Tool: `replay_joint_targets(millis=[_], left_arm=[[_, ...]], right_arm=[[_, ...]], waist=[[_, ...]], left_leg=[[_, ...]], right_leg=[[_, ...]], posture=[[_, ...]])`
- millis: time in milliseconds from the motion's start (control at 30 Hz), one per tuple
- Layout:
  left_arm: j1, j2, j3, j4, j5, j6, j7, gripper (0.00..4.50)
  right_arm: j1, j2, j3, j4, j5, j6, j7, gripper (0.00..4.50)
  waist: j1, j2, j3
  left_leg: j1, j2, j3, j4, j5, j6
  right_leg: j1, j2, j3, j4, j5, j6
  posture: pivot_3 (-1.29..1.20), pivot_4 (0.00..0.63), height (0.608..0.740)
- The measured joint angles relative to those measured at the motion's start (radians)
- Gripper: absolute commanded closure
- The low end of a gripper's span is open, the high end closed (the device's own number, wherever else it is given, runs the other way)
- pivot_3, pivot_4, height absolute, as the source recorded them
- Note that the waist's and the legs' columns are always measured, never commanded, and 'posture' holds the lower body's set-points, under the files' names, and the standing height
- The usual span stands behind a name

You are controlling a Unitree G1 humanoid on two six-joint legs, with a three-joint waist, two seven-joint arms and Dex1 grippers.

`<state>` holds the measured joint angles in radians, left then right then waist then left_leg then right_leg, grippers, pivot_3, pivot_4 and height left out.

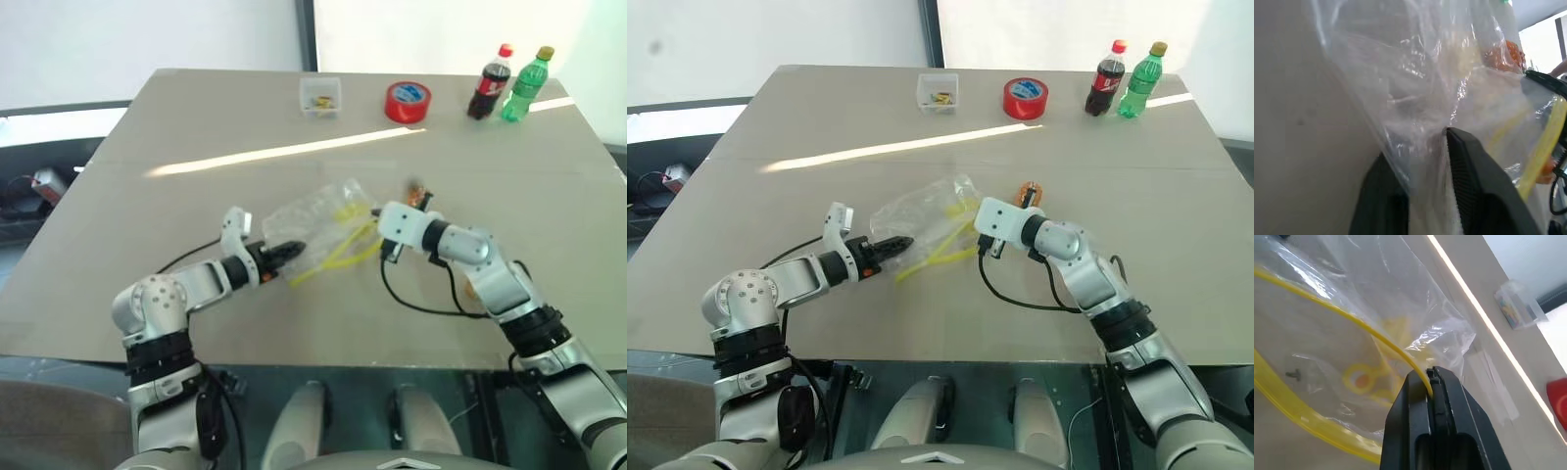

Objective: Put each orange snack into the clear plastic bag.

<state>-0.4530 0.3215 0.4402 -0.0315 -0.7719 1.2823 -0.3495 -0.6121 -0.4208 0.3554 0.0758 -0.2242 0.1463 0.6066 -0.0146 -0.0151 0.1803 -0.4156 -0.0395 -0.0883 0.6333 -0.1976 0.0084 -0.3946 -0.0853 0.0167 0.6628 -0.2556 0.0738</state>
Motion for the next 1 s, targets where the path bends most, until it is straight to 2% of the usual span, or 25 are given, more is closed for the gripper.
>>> replay_joint_targets(millis=[33,133,267,367,433,533,733,1000], left_arm=[[0.000,0.015,-0.027,0.000,0.024,-0.047,-0.010,1.34],[0.005,0.061,-0.120,-0.013,0.096,-0.167,-0.042,1.34],[0.013,0.119,-0.257,-0.038,0.273,-0.436,-0.065,1.34],[0.034,0.225,-0.397,-0.067,0.482,-0.702,-0.098,1.34],[0.025,0.246,-0.446,-0.131,0.558,-0.813,-0.114,1.34],[-0.002,0.257,-0.491,-0.196,0.628,-0.903,-0.124,1.34],[0.034,0.388,-0.611,-0.257,0.830,-1.109,-0.205,1.34],[0.105,0.410,-0.645,-0.254,0.935,-1.175,-0.243,1.34]], right_arm=[[-0.014,0.004,-0.007,-0.001,0.000,0.016,0.001,4.50],[-0.042,0.017,-0.014,-0.001,0.000,0.037,0.002,4.50],[-0.087,0.038,-0.020,0.011,-0.002,0.103,0.002,4.50],[-0.128,0.050,-0.021,0.047,-0.009,0.157,-0.002,4.50],[-0.159,0.057,-0.020,0.082,-0.018,0.167,-0.006,4.50],[-0.191,0.077,-0.018,0.101,-0.026,0.170,-0.007,4.50],[-0.203,0.082,-0.017,0.151,-0.035,0.169,-0.005,4.50],[-0.203,0.082,-0.016,0.163,-0.043,0.158,0.001,4.50]], waist=[[0.000,0.000,0.000],[-0.001,0.000,0.000],[0.000,0.000,0.000],[-0.001,0.000,0.000],[0.002,0.000,0.000],[0.001,0.000,0.000],[-0.005,0.001,0.001],[-0.005,0.001,0.001]], left_leg=[[0.000,0.000,0.000,0.000,0.000,0.000],[0.000,0.000,0.000,-0.001,0.000,0.000],[0.000,0.000,0.001,-0.002,0.000,0.000],[0.000,0.000,0.002,-0.004,0.000,0.000],[-0.001,0.000,0.002,-0.005,0.000,0.000],[-0.001,-0.001,0.002,-0.005,0.000,0.000],[0.000,-0.001,0.004,-0.009,-0.002,0.003],[-0.001,-0.001,0.005,-0.009,-0.003,0.005]], right_leg=[[0.000,0.000,0.000,0.000,0.000,0.000],[0.000,0.000,0.000,0.000,0.000,0.000],[-0.001,0.000,0.001,-0.001,0.000,0.000],[-0.003,0.000,0.002,-0.001,0.000,-0.001],[-0.004,-0.001,0.002,-0.002,0.000,-0.001],[-0.004,-0.001,0.002,-0.002,0.000,-0.001],[-0.006,0.000,0.004,-0.002,0.000,-0.001],[-0.008,0.000,0.004,-0.001,0.000,-0.001]], posture=[[0.00,0.150,0.740],[0.00,0.150,0.740],[0.00,0.150,0.740],[0.00,0.150,0.740],[0.00,0.150,0.740],[0.00,0.150,0.740],[0.00,0.150,0.740],[0.00,0.150,0.740]])
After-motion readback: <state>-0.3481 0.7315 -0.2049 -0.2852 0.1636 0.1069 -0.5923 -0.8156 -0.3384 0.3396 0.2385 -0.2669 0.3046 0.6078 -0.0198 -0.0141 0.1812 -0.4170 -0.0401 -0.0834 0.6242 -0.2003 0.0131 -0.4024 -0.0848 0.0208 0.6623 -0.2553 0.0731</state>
